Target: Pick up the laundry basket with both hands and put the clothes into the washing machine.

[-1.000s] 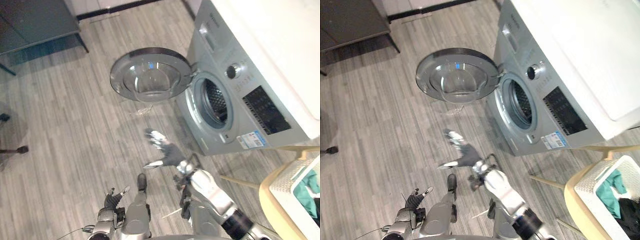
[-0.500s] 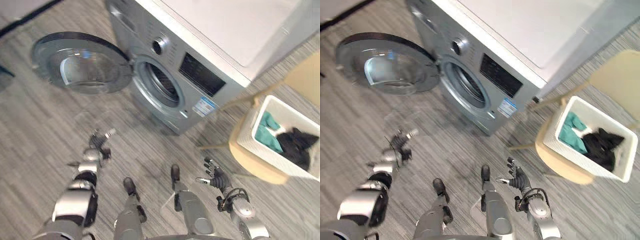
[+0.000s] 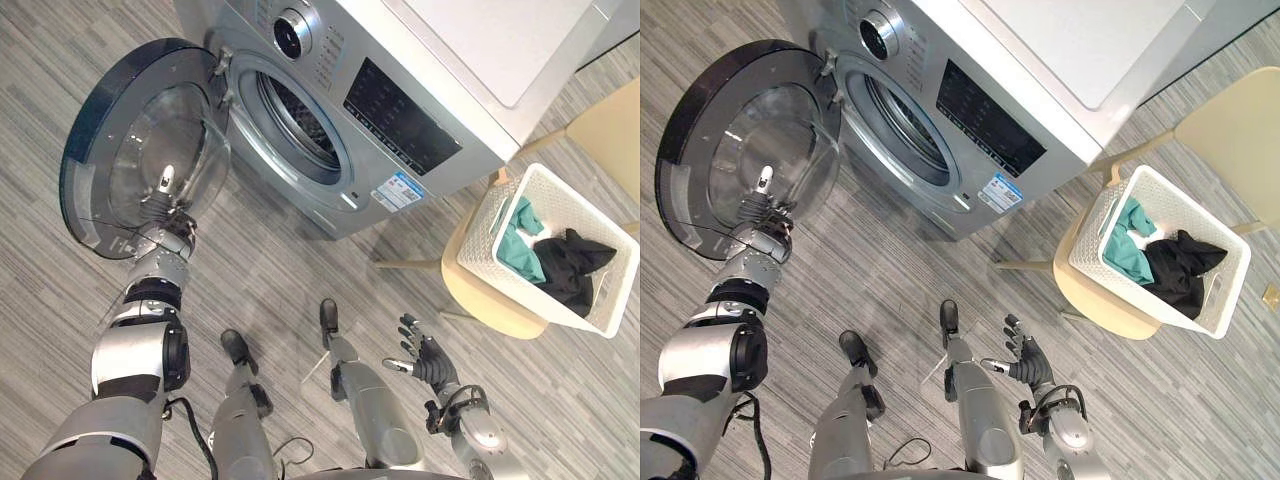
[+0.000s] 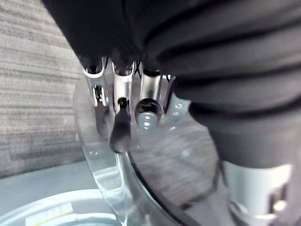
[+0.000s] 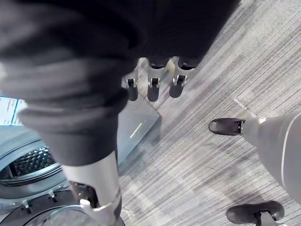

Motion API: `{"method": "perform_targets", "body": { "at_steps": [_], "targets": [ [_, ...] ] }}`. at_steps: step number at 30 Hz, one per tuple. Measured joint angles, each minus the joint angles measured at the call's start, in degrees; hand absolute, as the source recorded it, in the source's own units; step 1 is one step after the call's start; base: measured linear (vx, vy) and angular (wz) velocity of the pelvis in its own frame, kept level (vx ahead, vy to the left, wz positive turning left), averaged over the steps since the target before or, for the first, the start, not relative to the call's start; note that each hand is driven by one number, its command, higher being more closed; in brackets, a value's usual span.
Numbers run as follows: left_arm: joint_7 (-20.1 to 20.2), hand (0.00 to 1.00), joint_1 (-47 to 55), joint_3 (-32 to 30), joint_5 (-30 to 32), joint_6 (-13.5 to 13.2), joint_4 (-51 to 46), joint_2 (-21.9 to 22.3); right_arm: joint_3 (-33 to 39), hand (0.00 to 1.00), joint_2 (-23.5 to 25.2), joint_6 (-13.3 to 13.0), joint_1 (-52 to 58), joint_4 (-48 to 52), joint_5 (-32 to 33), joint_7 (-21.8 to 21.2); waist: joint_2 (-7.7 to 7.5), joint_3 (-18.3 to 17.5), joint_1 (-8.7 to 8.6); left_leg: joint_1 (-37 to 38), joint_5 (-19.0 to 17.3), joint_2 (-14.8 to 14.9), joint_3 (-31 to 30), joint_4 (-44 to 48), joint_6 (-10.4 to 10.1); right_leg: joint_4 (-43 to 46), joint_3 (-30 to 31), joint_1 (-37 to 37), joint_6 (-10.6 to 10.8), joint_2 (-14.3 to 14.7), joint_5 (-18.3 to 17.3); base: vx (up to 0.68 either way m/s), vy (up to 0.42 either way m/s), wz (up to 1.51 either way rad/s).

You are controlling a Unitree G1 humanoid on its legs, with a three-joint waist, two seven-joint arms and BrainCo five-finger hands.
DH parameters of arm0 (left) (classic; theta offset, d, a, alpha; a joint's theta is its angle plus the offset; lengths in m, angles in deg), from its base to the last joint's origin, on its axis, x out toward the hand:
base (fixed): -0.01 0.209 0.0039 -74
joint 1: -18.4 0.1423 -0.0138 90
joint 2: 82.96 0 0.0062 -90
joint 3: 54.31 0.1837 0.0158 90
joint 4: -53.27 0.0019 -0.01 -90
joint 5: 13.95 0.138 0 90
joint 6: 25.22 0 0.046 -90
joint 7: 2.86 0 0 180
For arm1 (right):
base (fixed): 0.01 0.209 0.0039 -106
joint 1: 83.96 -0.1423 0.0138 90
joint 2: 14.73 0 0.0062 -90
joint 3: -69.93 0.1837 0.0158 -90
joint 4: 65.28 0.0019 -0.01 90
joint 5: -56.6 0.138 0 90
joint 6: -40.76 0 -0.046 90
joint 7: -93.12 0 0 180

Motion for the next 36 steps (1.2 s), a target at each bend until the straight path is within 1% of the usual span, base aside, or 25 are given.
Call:
{"method": "perform_targets", "body": {
  "at_steps": [2, 5, 8, 9, 10, 11, 12, 14, 15, 18, 19, 20, 21, 22, 23, 24, 25, 26, 27, 28, 29, 32, 33, 34, 36],
  "targets": [
    [-1.1, 0.00, -0.8, -2.6, -2.2, -0.8, -2.9, -0.1, 0.0, 0.00, 0.0, 0.0, 0.7, 0.8, 0.0, 0.2, 0.10, 0.1, 0.92, -1.2, -0.1, 1.7, 0.0, 0.9, -0.1, 0.0, 0.1, -0.9, 0.1, 1.2, 1.1, 0.00, -0.071, -0.07],
    [-2.3, 0.00, -1.7, -6.4, -3.2, -1.9, -4.7, -1.0, 0.0, 0.00, 0.0, 0.0, 0.9, 0.8, 0.0, 0.3, 0.79, 0.5, 1.22, -1.6, 0.1, 3.3, 0.5, 1.5, -0.4, 0.1, -0.3, -0.9, 0.1, 2.1, 1.1, 0.02, -0.082, 0.07],
    [-2.3, 0.00, -1.6, -7.5, -3.1, -2.5, -5.8, -2.2, 0.2, 0.00, -0.1, 0.0, 1.0, 0.8, -0.1, 0.3, 1.63, 1.1, 1.64, -1.7, 0.1, 3.7, 0.2, 2.1, -0.4, 0.1, -0.5, -0.7, 0.1, 2.3, 1.1, 0.02, -0.046, 0.02],
    [-2.3, 0.00, -1.5, -8.6, -3.1, -2.9, -6.7, -2.2, 0.2, 0.00, -0.1, 0.1, 1.1, 0.6, -0.1, 0.2, 2.12, 1.4, 2.01, -1.7, 0.1, 3.7, 0.0, 2.3, -0.4, 0.1, -0.7, -0.5, 0.0, 2.3, 1.1, 0.01, -0.023, 0.05],
    [-2.3, 0.00, -1.3, -9.1, -3.1, -3.2, -6.9, -2.2, 0.1, 0.00, -0.1, 0.1, 1.2, 0.3, -0.1, 0.2, 2.28, 1.5, 2.49, -1.7, 0.1, 3.7, 0.0, 2.4, -0.4, 0.1, -0.7, -0.3, 0.0, 2.3, 1.0, 0.01, -0.019, 0.08],
    [-2.3, 0.00, -1.0, -9.1, -3.1, -3.4, -6.9, -2.3, 0.1, 0.00, -0.1, 0.1, 1.2, 0.0, -0.1, 0.2, 2.45, 1.6, 2.69, -1.6, 0.2, 3.6, -0.1, 2.5, -0.5, 0.1, -1.1, 0.0, -0.6, 2.1, 0.6, 0.01, -0.014, 0.20],
    [-2.2, 0.00, 0.2, -9.0, -3.1, -3.5, -7.0, -2.2, 0.1, 0.00, 0.0, 0.1, 1.1, -0.8, -0.3, 0.2, 2.45, 1.6, 2.68, -1.4, 0.3, 3.3, -0.3, 2.6, -0.6, 0.1, -1.8, 0.6, -2.0, 1.7, -0.4, 0.02, -0.017, 0.27],
    [-2.2, 0.00, 4.0, -9.0, -3.1, -3.6, -7.4, -1.8, 0.0, 0.00, 0.1, 0.2, 0.4, -2.8, -0.7, 0.3, 2.51, 1.6, 2.86, -0.7, 0.7, 3.0, -0.9, 2.5, -0.8, 0.1, -2.2, 1.8, -2.5, 1.5, -1.4, 0.02, -0.017, 0.24],
    [-2.2, 0.00, 6.7, -8.9, -3.0, -3.8, -8.4, -1.1, 0.0, 0.00, 0.1, 0.2, -0.3, -4.4, -0.9, 0.4, 2.61, 1.7, 2.86, -0.2, 0.9, 2.8, -1.3, 2.2, -1.0, 0.1, -2.5, 2.4, -2.9, 1.4, -1.9, 0.03, -0.008, 0.26],
    [-2.0, 0.00, 16.1, -7.0, -0.6, -4.3, -12.1, 4.3, 0.3, 0.00, 0.4, 0.4, -3.7, -12.1, -2.3, 1.6, 3.54, 1.8, 3.72, 1.6, 2.1, 1.5, -2.8, 0.5, -0.9, 0.2, -3.8, 4.1, -2.8, 0.7, -2.7, 0.05, 0.010, 0.30],
    [-1.8, 0.00, 20.7, -5.3, 0.1, -4.4, -13.6, 7.0, 1.1, 0.00, 0.9, 0.4, -5.2, -16.0, -2.5, 1.6, 4.09, 1.6, 4.27, 2.1, 2.4, 0.7, -3.2, -0.2, -0.8, 0.2, -4.4, 4.7, -2.6, 0.3, -3.0, 0.07, 0.052, 0.33],
    [-1.3, 0.00, 26.0, -3.9, 1.2, -4.4, -14.6, 9.6, 2.0, 0.00, 1.5, 0.6, -7.3, -20.7, -3.0, 1.8, 4.63, 1.6, 4.41, 2.8, 2.9, 0.3, -3.3, -0.4, -0.4, 0.3, -5.1, 5.7, -2.4, -0.1, -3.4, 0.07, 0.057, 0.31],
    [-0.6, 0.00, 28.8, -3.6, 1.8, -4.4, -14.9, 10.9, 2.9, 0.00, 1.9, 0.8, -8.5, -23.4, -3.2, 1.9, 4.80, 1.5, 4.60, 3.4, 3.0, 0.0, -3.3, -0.5, -0.4, 0.5, -5.1, 6.2, -2.3, -0.3, -3.7, 0.08, 0.065, 0.22],
    [0.0, 0.00, 34.1, -2.9, 2.6, -4.4, -15.3, 13.7, 5.1, 0.00, 2.4, 1.1, -10.2, -28.2, -4.0, 2.5, 5.37, 1.2, 5.17, 4.9, 3.0, -0.7, -3.3, -1.3, -0.4, 1.1, -5.1, 7.1, -2.0, -0.9, -4.4, 0.06, 0.062, 0.19],
    [0.9, 0.00, 39.2, -1.9, 3.5, -4.4, -15.3, 16.6, 7.7, 0.00, 2.4, 1.1, -10.7, -32.7, -4.6, 2.9, 6.56, 0.5, 5.89, 6.0, 3.2, -1.5, -3.8, -2.2, -0.1, 1.4, -5.5, 8.1, -1.4, -1.5, -5.0, 0.06, 0.064, 0.26],
    [1.6, 0.00, 41.6, -1.5, 3.9, -4.3, -15.2, 17.8, 8.9, 0.00, 2.3, 1.2, -10.9, -35.1, -4.6, 3.1, 7.17, 0.1, 6.09, 6.3, 3.2, -1.9, -4.3, -2.4, -0.1, 1.5, -5.9, 8.7, -1.1, -1.8, -5.5, 0.07, 0.066, 0.46],
    [2.5, 0.00, 45.8, -1.5, 4.8, -4.4, -14.3, 19.8, 10.9, 0.00, 2.0, 1.5, -11.4, -40.3, -4.7, 3.5, 8.66, -0.7, 6.34, 7.7, 3.2, -2.6, -5.2, -3.3, -0.1, 1.9, -6.9, 10.2, -0.8, -2.5, -6.4, 0.08, 0.067, 0.54],
    [3.4, 0.00, 49.2, -1.7, 7.6, -4.3, -11.6, 20.9, 13.7, 0.00, 1.8, 1.7, -11.5, -44.4, -4.8, 3.9, 9.92, -1.9, 7.17, 9.3, 3.3, -3.3, -6.2, -4.3, 0.1, 2.1, -8.0, 11.9, -0.5, -3.1, -7.1, 0.09, 0.067, 0.55],
    [3.9, 0.00, 50.5, -2.0, 9.0, -4.3, -10.2, 21.3, 14.6, 0.00, 1.5, 1.8, -11.5, -46.3, -5.3, 3.9, 10.45, -2.5, 7.39, 10.0, 3.3, -3.5, -6.4, -4.7, 0.1, 2.2, -8.3, 12.7, -0.2, -3.3, -7.6, 0.08, 0.063, 0.48],
    [4.6, 0.00, 53.6, -2.7, 11.8, -4.1, -7.5, 21.9, 16.1, 0.00, 1.1, 2.4, -11.7, -49.3, -6.7, 3.9, 11.32, -3.8, 7.90, 11.9, 3.3, -4.2, -7.0, -6.0, 0.1, 2.7, -9.0, 14.2, 0.1, -3.8, -8.5, 0.08, 0.056, 0.46],
    [5.5, 0.00, 55.9, -4.4, 14.1, -3.8, -4.7, 22.7, 17.5, 0.00, 1.3, 2.6, -11.6, -51.0, -7.2, 3.9, 11.87, -5.1, 7.89, 13.3, 3.3, -4.7, -7.8, -7.0, 0.1, 2.9, -9.9, 15.7, 0.4, -4.2, -9.2, 0.08, 0.051, 0.42],
    [7.0, 0.00, 59.0, -7.5, 19.9, -2.5, -0.1, 24.2, 20.0, 0.00, 2.1, 3.0, -11.7, -53.6, -9.0, 3.9, 12.28, -7.9, 8.12, 15.9, 3.4, -5.4, -9.0, -8.6, 0.2, 2.8, -11.4, 18.5, 1.0, -5.0, -10.1, 0.08, 0.042, 0.34],
    [8.2, 0.00, 60.1, -9.5, 23.3, -1.3, 1.4, 25.4, 21.8, 0.00, 2.7, 3.3, -11.6, -55.2, -9.2, 3.9, 12.19, -9.6, 8.43, 17.5, 3.4, -5.8, -9.6, -9.4, 0.2, 2.7, -12.2, 20.2, 1.2, -5.2, -10.6, 0.08, 0.032, 0.30],
    [8.9, 0.00, 60.3, -10.9, 25.4, -0.7, 2.1, 26.2, 22.8, 0.00, 3.1, 3.5, -11.5, -55.8, -9.1, 3.9, 12.13, -10.5, 8.81, 18.2, 3.4, -6.2, -9.8, -9.4, 0.2, 2.6, -12.9, 21.2, 1.3, -5.3, -10.8, 0.09, 0.038, 0.28],
    [9.6, 0.00, 60.6, -13.6, 28.1, -0.1, 2.2, 26.6, 24.0, 0.00, 3.9, 3.7, -11.6, -56.7, -9.0, 3.9, 11.91, -12.1, 8.91, 19.3, 3.3, -6.3, -10.9, -9.6, 0.2, 2.1, -14.1, 23.3, 1.5, -5.6, -11.2, 0.05, 0.020, 0.29]
  ]
}}
